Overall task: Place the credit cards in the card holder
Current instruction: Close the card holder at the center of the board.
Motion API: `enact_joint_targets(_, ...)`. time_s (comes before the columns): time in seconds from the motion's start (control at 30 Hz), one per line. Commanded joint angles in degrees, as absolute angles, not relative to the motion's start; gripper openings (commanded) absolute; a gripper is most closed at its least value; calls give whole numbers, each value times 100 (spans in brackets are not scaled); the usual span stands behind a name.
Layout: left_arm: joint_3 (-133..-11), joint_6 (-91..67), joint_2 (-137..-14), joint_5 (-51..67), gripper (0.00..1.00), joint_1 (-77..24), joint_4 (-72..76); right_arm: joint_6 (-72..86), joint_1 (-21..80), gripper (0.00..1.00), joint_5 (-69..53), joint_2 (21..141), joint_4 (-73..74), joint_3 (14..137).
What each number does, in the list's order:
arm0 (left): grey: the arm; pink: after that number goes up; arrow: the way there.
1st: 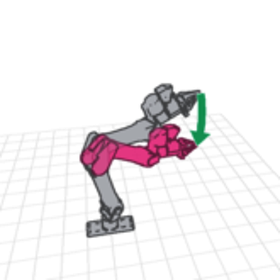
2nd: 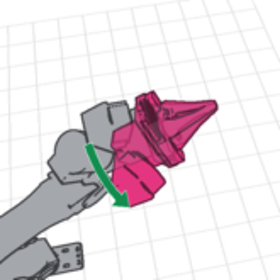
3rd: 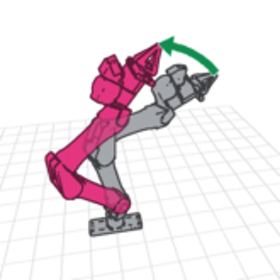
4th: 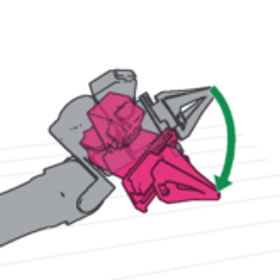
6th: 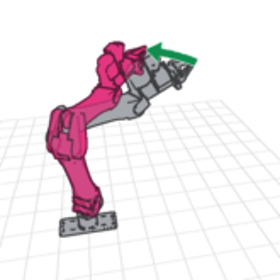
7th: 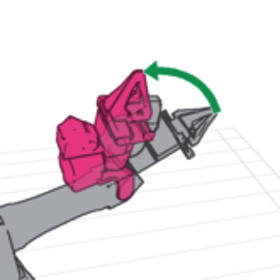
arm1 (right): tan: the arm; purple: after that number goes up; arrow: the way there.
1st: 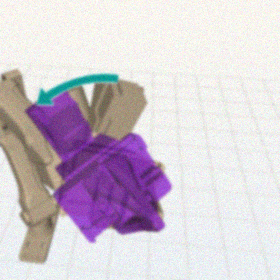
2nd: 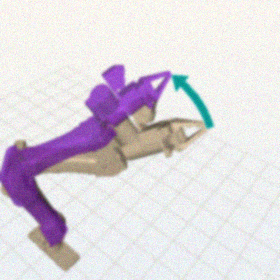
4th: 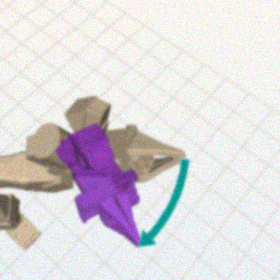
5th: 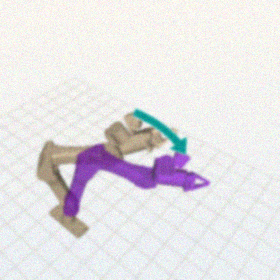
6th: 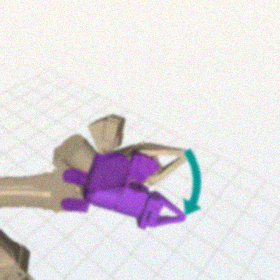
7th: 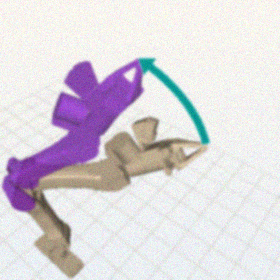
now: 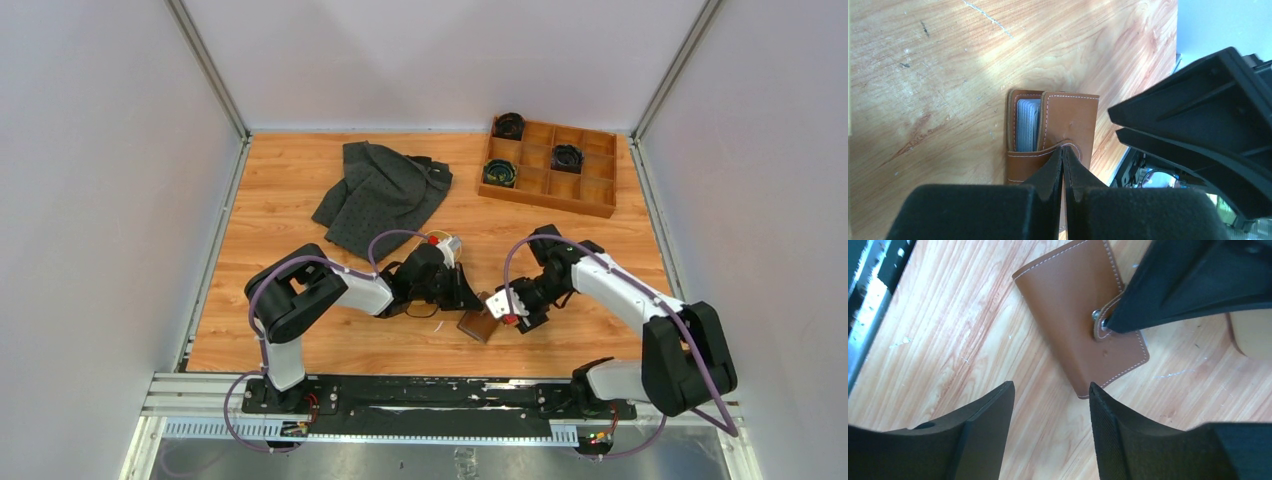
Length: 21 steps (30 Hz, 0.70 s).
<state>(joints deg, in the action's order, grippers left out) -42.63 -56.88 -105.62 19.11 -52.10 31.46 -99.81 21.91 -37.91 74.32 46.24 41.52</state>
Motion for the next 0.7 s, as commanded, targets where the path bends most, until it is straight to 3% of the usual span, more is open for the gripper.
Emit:
enact_joint_targets(0.0,-3982,-5406,-10964,1762,2,-5260,2091,-9867,1996,57,-4569,7355,5334,4529)
enact_joint_targets(0.27,-4023,-5379,-11016,1814,3,-5264,2092,-9534,2041,36,-5249,7708,4672,4541)
enact_joint_targets(0.67,-4047,-5361,-11052,1845,3,-5259,2092,-9018,2526,31,-4834,7945,3483,4132)
